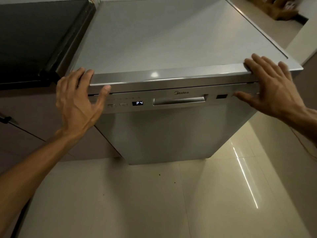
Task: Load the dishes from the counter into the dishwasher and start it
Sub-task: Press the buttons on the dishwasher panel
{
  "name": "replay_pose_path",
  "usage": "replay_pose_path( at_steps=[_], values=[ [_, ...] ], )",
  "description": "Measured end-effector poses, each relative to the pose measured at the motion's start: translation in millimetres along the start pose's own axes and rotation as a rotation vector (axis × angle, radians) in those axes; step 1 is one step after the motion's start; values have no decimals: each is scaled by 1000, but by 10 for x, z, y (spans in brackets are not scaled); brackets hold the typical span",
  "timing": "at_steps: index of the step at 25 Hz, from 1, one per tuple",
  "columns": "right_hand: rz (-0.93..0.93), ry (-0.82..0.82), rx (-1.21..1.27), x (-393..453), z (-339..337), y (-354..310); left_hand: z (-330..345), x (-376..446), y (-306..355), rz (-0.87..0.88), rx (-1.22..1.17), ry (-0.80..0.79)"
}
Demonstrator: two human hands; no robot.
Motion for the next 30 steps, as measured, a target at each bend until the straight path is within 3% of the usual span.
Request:
replay_pose_path(
  at_steps=[8,18,30],
  values=[
    [-81,-137,-113,-41,-271,516,40,-6,35,-35,-55,40],
    [-87,2,-58,-60,-218,543,113,0,27,-56,-106,41],
    [-100,68,-21,-79,-180,490,78,-29,92,-66,-81,194]
  ],
)
Point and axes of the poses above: each hand's wrist, its own x-axis towards the middle knuckle, its own z-axis out of the palm, y = z × x, the point moved 2 cm from there along x, towards the middle knuckle, and after that the axes turned 14 degrees about x, right-handed, at the moved point
